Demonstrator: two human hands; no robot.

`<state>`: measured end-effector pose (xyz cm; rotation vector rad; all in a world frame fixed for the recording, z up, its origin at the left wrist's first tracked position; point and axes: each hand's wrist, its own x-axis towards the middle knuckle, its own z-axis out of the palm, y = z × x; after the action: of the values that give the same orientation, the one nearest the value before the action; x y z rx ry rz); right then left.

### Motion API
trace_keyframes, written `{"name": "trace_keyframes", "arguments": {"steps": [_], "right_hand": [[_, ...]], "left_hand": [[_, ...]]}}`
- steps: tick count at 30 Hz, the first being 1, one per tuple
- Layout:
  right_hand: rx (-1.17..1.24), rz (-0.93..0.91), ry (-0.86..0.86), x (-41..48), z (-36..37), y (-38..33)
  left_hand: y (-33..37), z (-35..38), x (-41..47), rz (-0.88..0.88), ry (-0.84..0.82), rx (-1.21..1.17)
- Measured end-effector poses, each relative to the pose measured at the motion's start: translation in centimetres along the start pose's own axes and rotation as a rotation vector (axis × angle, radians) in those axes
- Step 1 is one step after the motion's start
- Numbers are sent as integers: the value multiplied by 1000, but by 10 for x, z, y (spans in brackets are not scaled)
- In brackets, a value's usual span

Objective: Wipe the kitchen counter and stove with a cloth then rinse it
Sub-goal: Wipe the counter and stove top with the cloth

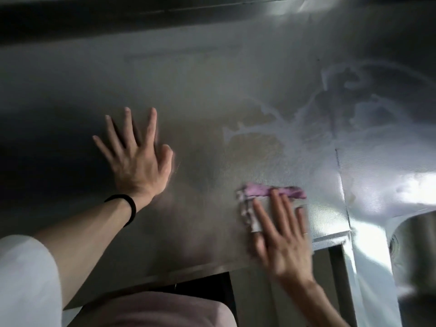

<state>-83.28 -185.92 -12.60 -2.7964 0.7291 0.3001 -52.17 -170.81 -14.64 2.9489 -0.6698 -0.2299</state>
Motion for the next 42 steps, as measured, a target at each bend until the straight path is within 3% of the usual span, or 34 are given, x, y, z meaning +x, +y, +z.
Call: {"name": "trace_keyframes", "arguments": {"steps": [5, 11, 13, 17, 21, 23, 30, 34, 42], "right_hand": [[42, 319, 6, 8, -28, 91], [85, 702, 85, 40, -15, 20], [68, 639, 73, 46, -8, -22], [66, 346, 59, 51, 10, -105], [115, 204, 27, 45, 8, -124], [178, 197, 40, 38, 0, -119], [325, 452, 70, 27, -3, -151], [233, 579, 13, 61, 13, -153], [110, 214, 113, 216, -29, -62]], "left_hand": [[0, 0, 0, -5, -7, -23], [-2, 6, 0, 11, 37, -35], [-3, 9, 1, 17, 49, -32], [-4, 14, 1, 18, 61, -25], [-4, 16, 2, 25, 48, -37], [-5, 14, 2, 30, 42, -43], [-3, 10, 2, 27, 19, -58], [-3, 10, 1, 25, 46, -45], [2, 8, 4, -10, 39, 22]]}}
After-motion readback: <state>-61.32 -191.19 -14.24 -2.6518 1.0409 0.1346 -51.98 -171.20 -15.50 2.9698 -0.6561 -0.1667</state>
